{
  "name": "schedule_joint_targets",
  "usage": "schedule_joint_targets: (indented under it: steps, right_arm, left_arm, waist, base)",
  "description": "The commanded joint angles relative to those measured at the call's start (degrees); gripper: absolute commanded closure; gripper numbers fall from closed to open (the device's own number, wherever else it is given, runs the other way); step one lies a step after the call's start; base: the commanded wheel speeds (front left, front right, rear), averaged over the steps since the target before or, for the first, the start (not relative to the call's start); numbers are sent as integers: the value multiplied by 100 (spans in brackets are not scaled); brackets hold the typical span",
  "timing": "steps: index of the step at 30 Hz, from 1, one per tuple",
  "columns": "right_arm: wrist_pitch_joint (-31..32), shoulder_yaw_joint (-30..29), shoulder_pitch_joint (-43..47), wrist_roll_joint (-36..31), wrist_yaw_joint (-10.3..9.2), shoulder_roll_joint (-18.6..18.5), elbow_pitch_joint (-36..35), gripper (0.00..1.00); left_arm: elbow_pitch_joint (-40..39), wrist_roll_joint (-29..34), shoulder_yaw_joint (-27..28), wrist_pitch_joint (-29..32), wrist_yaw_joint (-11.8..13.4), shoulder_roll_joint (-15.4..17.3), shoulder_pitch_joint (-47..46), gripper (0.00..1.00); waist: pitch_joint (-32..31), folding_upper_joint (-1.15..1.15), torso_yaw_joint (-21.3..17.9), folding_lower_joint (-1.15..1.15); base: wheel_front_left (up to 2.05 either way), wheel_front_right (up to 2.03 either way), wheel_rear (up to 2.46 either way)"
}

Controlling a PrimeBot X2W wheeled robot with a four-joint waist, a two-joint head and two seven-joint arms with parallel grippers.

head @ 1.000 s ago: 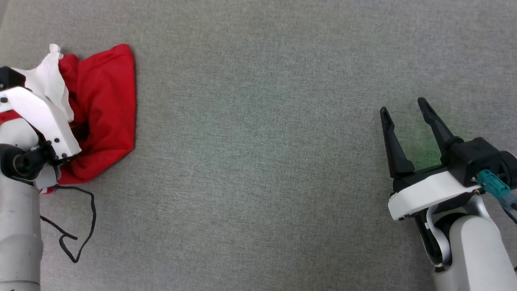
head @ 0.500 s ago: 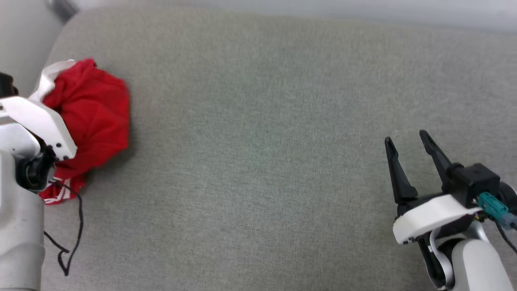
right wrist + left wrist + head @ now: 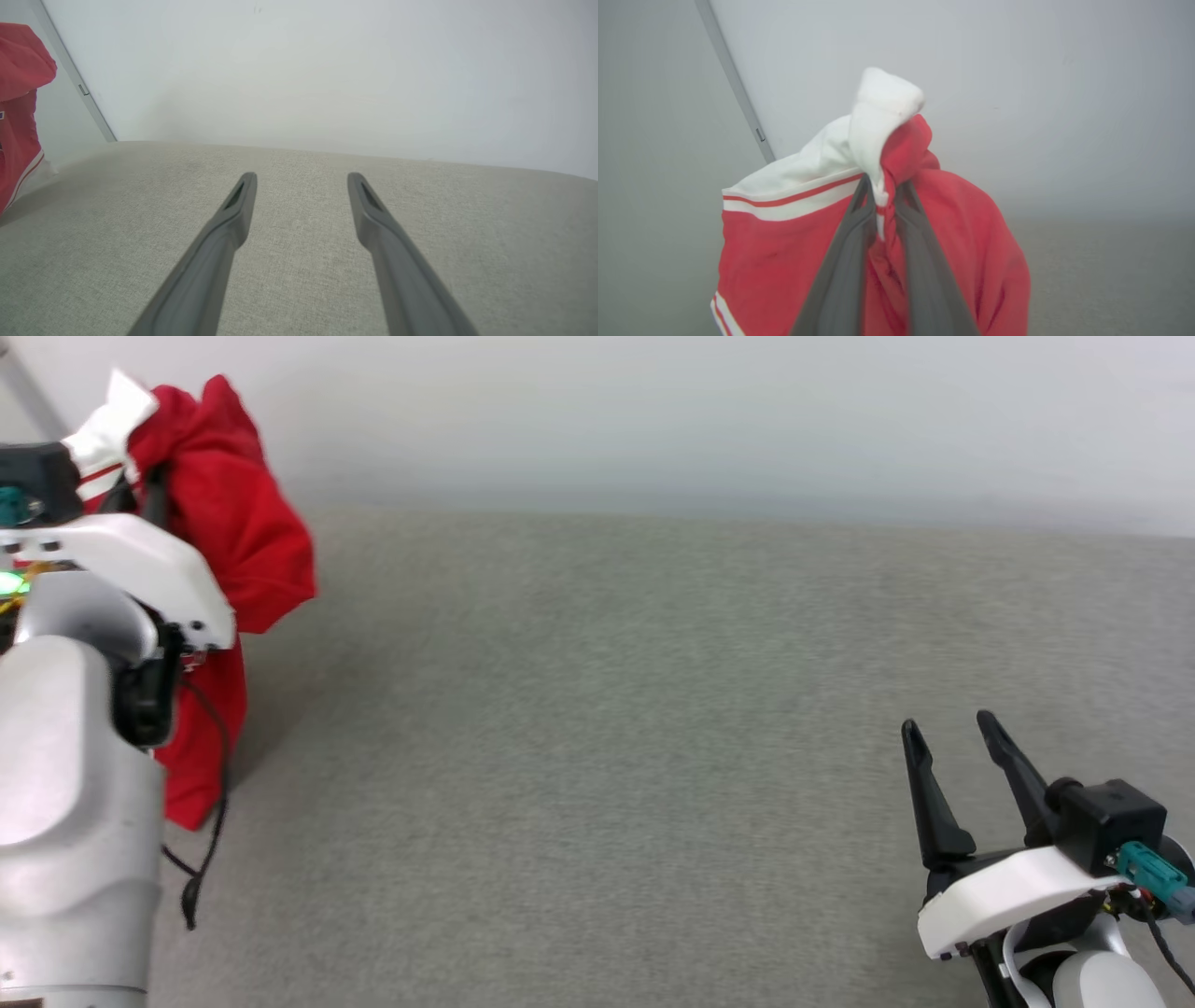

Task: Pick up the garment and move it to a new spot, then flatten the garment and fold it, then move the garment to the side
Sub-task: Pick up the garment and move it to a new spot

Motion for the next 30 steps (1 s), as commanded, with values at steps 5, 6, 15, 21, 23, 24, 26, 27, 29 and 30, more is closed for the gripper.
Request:
schedule_joint_targets:
  steps: [5,6,15,21,23,24,26,27,29,30]
  right_arm:
    - [77,-24,220,52,-4,10,-139,0]
    - [93,-30,249,60,-4,11,-178,0]
    - [205,-236,337,108,-3,13,-499,0]
    - [240,-256,146,88,-4,12,-665,0]
    - [222,-245,91,92,-4,13,-664,0]
    - [211,-236,59,90,-4,11,-651,0]
    - [181,-259,-7,85,-4,11,-603,0]
    - [172,-261,-21,88,-4,12,-588,0]
    - [148,-277,-24,87,-4,11,-555,0]
    - [159,-275,-4,83,-4,11,-530,0]
  left_arm:
    - [-384,-32,-350,-248,-131,-474,50,100]
    - [-451,-41,-439,-278,-157,-592,49,100]
    - [-1101,-244,-1248,-415,-311,-1547,475,100]
    - [-1034,-330,-1795,-334,-325,-1749,1392,100]
    - [-860,-319,-1921,-306,-291,-1764,1738,100]
    - [-773,-372,-1931,-313,-283,-1771,1929,100]
    - [-622,-359,-1977,-402,-195,-1764,2279,100]
    - [-620,-347,-1990,-472,-167,-1765,2363,100]
    - [-637,-308,-2048,-597,-141,-1761,2500,8]
    - [-680,-266,-2089,-698,-148,-1748,2520,0]
  waist:
    - [-341,0,-904,1]
    - [-338,0,-1001,1]
    - [70,0,-1415,1]
    - [579,0,-1310,1]
    - [682,0,-1274,1]
    - [713,0,-1264,1]
    - [752,0,-1191,1]
    - [748,0,-1161,1]
    - [710,0,-1089,1]
    - [664,0,-1053,1]
  base:
    - [0,0,0]
    - [0,0,0]
    - [0,0,0]
    - [0,0,0]
    - [0,0,0]
    - [0,0,0]
    - [0,0,0]
    - [0,0,0]
    - [0,0,0]
    - [0,0,0]
